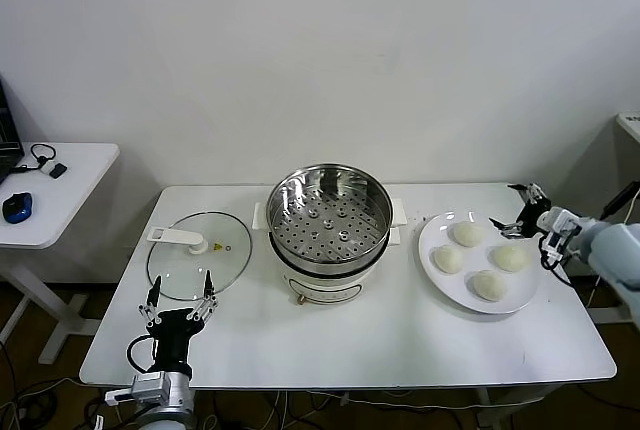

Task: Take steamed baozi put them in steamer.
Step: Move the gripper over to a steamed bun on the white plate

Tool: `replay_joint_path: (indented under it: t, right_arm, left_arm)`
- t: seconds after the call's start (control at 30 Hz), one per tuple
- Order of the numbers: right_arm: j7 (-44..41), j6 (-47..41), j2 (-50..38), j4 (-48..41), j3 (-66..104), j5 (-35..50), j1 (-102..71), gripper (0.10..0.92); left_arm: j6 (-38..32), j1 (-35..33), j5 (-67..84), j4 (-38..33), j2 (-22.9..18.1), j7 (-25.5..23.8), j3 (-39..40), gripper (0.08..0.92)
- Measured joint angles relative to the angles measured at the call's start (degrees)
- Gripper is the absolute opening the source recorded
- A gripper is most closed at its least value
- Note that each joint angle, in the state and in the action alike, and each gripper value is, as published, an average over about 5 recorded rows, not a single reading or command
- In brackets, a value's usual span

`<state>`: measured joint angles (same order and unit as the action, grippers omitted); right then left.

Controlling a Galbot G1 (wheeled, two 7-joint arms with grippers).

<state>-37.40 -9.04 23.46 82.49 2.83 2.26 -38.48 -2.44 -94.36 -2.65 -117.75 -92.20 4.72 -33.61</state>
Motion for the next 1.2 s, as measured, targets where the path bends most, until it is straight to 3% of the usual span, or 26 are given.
replay_joint_path:
  t: [0.27, 0.6, 1.2]
  right_arm:
    - [-9.28, 6.22, 0.75, -10.25, -21.26, 0.98, 20.6, 0.823]
    - [-18.68, 14.64, 8.5, -25.74, -45.92, 3.65, 42.49, 0.823]
    - [-27.25, 20.86, 25.73, -49.58, -59.55, 2.25, 52.07, 0.823]
  left_arm:
    - [-0.79, -0.12, 0.39, 1.06, 0.0, 0.15, 0.38, 0.823]
    - [-1.72, 0.71, 0.58, 2.8, 0.0, 0.45, 0.39, 0.823]
    - [-2.3, 1.84, 1.51, 5.8, 0.0, 0.24, -0.79, 0.823]
